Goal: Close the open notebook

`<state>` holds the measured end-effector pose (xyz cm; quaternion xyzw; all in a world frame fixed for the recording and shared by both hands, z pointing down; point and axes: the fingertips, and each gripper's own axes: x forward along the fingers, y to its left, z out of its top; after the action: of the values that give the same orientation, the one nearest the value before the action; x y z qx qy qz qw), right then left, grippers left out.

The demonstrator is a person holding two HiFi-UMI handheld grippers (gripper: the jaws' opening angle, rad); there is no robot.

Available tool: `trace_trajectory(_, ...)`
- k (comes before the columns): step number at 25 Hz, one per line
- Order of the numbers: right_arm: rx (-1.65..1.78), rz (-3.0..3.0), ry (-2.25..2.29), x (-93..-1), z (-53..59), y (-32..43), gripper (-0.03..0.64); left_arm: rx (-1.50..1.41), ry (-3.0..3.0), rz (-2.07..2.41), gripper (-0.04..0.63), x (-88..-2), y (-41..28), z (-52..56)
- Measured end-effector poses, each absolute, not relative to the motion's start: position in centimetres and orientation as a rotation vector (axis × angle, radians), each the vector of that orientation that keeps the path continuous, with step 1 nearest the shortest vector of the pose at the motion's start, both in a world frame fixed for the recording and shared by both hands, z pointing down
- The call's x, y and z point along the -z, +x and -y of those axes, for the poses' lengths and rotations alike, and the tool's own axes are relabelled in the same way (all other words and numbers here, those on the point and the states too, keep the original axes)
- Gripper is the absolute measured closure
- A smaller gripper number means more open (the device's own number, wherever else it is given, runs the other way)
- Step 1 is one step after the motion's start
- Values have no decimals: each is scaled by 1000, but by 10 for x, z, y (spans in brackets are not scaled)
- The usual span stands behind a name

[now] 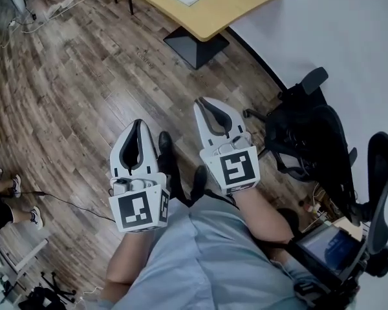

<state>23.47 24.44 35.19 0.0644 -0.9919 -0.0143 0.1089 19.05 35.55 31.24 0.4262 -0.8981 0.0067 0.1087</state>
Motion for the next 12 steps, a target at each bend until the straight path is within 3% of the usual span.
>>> trace_trajectory(12,80,2975,232,-315,-221,83,566,-27,1337,2652,575,-280,38,-326)
